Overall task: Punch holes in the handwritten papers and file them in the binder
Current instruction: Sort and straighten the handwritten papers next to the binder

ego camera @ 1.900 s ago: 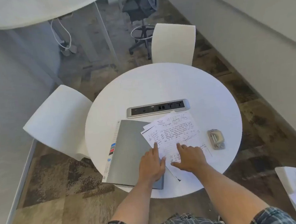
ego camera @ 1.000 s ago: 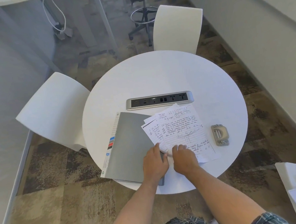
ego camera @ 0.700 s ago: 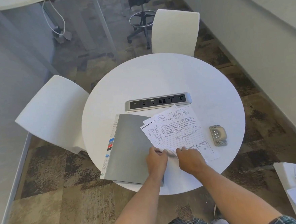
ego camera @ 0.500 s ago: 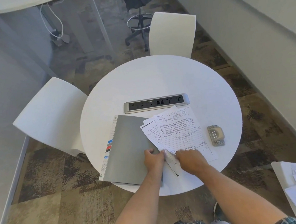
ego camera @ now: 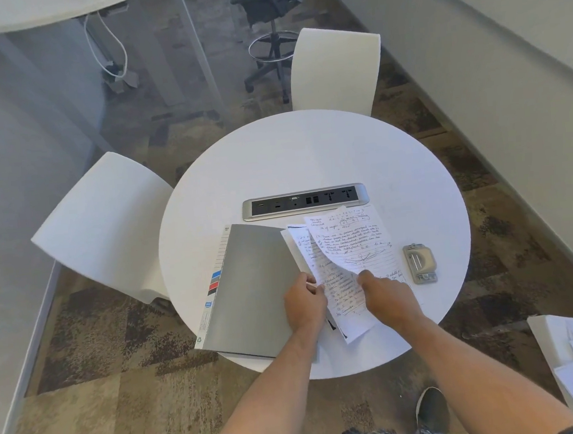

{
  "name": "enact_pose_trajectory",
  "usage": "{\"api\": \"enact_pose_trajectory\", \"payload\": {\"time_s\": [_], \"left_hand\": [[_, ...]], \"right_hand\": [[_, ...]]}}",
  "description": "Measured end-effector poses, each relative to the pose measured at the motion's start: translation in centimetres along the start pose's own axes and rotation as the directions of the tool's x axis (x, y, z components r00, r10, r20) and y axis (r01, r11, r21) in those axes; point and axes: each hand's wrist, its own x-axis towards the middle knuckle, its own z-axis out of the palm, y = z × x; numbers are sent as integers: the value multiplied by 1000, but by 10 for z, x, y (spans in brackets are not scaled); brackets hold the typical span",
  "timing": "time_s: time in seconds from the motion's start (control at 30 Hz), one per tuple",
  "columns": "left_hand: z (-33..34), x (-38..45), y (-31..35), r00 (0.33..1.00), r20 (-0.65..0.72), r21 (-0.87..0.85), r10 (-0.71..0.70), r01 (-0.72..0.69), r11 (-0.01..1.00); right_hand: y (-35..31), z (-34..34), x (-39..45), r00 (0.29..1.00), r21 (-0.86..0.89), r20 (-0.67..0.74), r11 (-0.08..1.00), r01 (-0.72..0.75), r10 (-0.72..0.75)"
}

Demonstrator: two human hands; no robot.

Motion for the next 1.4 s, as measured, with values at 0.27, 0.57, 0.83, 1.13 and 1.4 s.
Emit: {"api": "enact_pose_trajectory", "payload": {"time_s": [0.27,0.57,0.83,1.13,1.4], "left_hand": [[9,10,3,992,123,-81,-8,18,997],[12,31,7,951,170,-412,-260,308,858],[19,33,2,961,160,-240,-223,257,936],[22,34,7,952,94,-104,-291,300,948],[31,28,28,893,196,-138,-405,434,890]], "right_hand": [[-7,-4,-4,979,90,-74,977,195,-189],[-13,7,-6,928,10,121,935,355,-353],[-30,7,0,976,30,-23,975,218,-218],[-43,12,19,995,-67,95,998,-20,26],[-36,21,19,989,-34,144,999,-27,32]]}}
